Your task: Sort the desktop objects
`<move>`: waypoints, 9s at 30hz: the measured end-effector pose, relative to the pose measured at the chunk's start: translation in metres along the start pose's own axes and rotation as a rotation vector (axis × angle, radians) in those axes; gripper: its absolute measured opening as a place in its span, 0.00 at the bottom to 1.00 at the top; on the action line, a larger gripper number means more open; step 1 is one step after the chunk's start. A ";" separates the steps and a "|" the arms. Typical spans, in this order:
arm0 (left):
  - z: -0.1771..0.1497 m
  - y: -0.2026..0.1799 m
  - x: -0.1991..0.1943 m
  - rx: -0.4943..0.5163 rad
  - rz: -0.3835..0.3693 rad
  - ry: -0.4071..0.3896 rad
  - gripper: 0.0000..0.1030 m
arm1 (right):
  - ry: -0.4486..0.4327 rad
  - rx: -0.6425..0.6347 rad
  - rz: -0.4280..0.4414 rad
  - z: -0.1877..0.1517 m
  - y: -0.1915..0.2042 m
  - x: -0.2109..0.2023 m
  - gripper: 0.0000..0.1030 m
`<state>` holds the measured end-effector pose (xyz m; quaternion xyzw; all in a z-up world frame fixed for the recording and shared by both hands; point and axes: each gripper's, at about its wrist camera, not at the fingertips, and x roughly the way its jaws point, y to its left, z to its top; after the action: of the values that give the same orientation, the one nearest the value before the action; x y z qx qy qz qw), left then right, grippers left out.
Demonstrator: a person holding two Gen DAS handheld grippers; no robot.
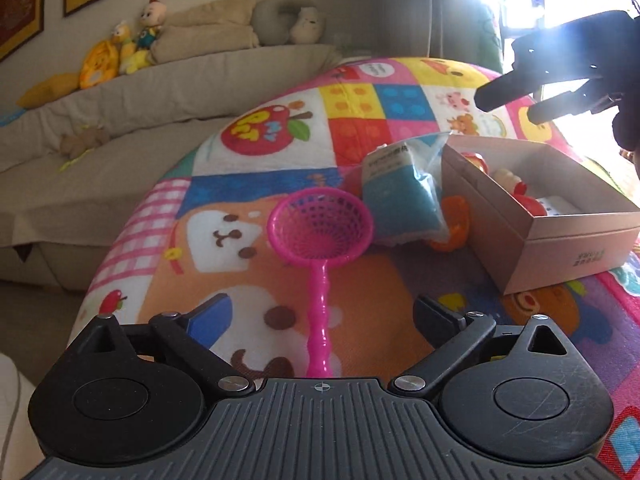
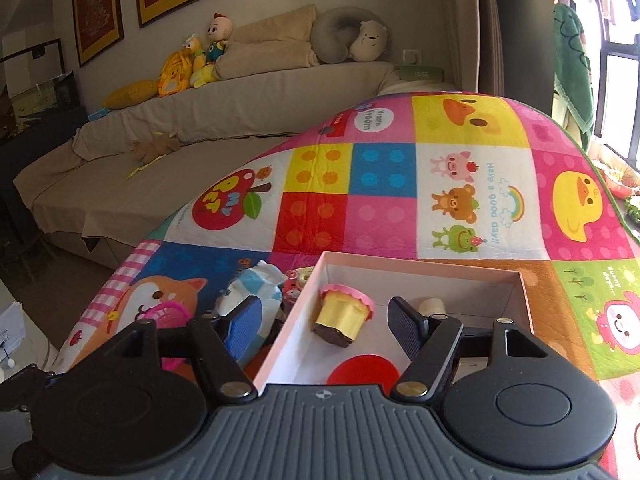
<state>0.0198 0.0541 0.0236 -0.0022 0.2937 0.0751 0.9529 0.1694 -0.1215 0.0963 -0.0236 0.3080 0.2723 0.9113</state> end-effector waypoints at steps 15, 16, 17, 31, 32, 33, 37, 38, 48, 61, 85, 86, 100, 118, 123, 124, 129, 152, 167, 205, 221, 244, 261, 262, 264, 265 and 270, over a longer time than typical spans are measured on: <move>-0.004 0.038 -0.004 -0.109 -0.026 0.063 0.98 | 0.170 -0.221 -0.114 0.014 0.085 0.122 0.50; -0.004 0.039 -0.005 -0.109 -0.023 0.059 0.98 | 0.172 -0.237 -0.097 0.009 0.088 0.117 0.49; -0.003 0.040 -0.006 -0.109 -0.019 0.057 0.98 | 0.172 -0.264 -0.070 0.001 0.092 0.109 0.49; 0.001 0.025 -0.021 -0.069 -0.093 0.028 0.98 | 0.217 -0.370 0.171 -0.090 0.081 -0.032 0.28; 0.001 0.020 -0.022 -0.052 -0.116 0.030 0.98 | 0.199 -0.350 0.159 -0.092 0.073 -0.041 0.34; 0.000 0.014 -0.023 -0.035 -0.138 0.036 0.98 | 0.177 -0.332 0.142 -0.093 0.066 -0.048 0.42; -0.004 -0.008 -0.026 -0.005 -0.197 0.062 0.98 | 0.112 -0.218 0.059 -0.097 0.030 -0.072 0.61; -0.004 -0.012 -0.027 -0.007 -0.203 0.069 0.99 | 0.109 -0.183 0.044 -0.099 0.021 -0.076 0.65; 0.000 -0.048 -0.033 0.002 -0.299 0.176 0.99 | 0.207 -0.112 0.146 -0.158 0.004 -0.090 0.85; 0.014 -0.076 -0.053 0.011 -0.427 0.225 0.99 | 0.175 -0.089 0.049 -0.175 -0.006 -0.086 0.95; -0.002 -0.037 -0.023 0.119 -0.073 0.130 1.00 | 0.113 -0.069 -0.274 -0.164 -0.001 -0.077 0.97; -0.003 -0.040 -0.022 0.123 -0.078 0.133 1.00 | 0.116 -0.069 -0.277 -0.165 -0.001 -0.078 0.97; -0.006 -0.094 -0.009 0.197 -0.200 0.145 1.00 | 0.094 -0.093 -0.336 -0.169 -0.006 -0.092 0.98; 0.055 -0.018 0.061 0.115 0.087 0.085 1.00 | 0.048 0.013 -0.068 -0.150 -0.011 -0.103 1.00; 0.049 -0.006 0.074 0.077 0.045 0.122 1.00 | 0.076 -0.041 -0.049 -0.142 0.007 -0.079 1.00; 0.046 -0.006 0.073 0.077 0.045 0.115 1.00 | 0.086 -0.049 -0.047 -0.141 0.009 -0.074 1.00; 0.041 -0.002 0.070 0.050 0.032 0.112 0.83 | 0.142 -0.066 -0.046 -0.138 0.013 -0.051 0.76; 0.148 -0.105 -0.074 0.131 -0.359 -0.193 0.83 | -0.256 0.033 -0.174 -0.040 -0.063 -0.225 0.50; 0.111 -0.110 0.043 0.092 -0.253 -0.013 0.95 | -0.114 0.161 -0.206 -0.023 -0.120 -0.102 0.50; 0.011 -0.011 0.043 -0.073 -0.117 0.044 0.99 | 0.203 -0.037 -0.031 0.055 0.026 0.059 0.33; 0.008 0.001 0.046 -0.142 -0.204 0.075 1.00 | 0.490 0.040 -0.188 0.062 0.021 0.230 0.34; -0.002 -0.010 0.028 -0.045 -0.199 0.102 1.00 | 0.070 0.003 -0.300 -0.036 -0.035 -0.067 0.68; -0.003 0.012 0.006 -0.067 -0.065 0.127 1.00 | 0.154 0.246 0.249 -0.078 -0.009 -0.005 0.71; -0.003 0.015 0.006 -0.073 -0.057 0.130 1.00 | 0.143 0.209 0.289 -0.079 0.000 -0.008 0.71; -0.004 0.020 0.005 -0.089 -0.051 0.135 1.00 | 0.091 0.100 0.279 -0.080 0.016 -0.020 0.71; -0.004 0.021 0.006 -0.095 -0.053 0.137 1.00 | 0.066 0.048 0.260 -0.080 0.022 -0.025 0.71; -0.004 0.019 0.008 -0.100 -0.060 0.134 1.00 | 0.006 -0.145 0.117 -0.086 0.039 -0.038 0.73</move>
<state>0.0212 0.0735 0.0167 -0.0638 0.3526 0.0606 0.9316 0.0767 -0.1245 0.0537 -0.0722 0.2909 0.3465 0.8889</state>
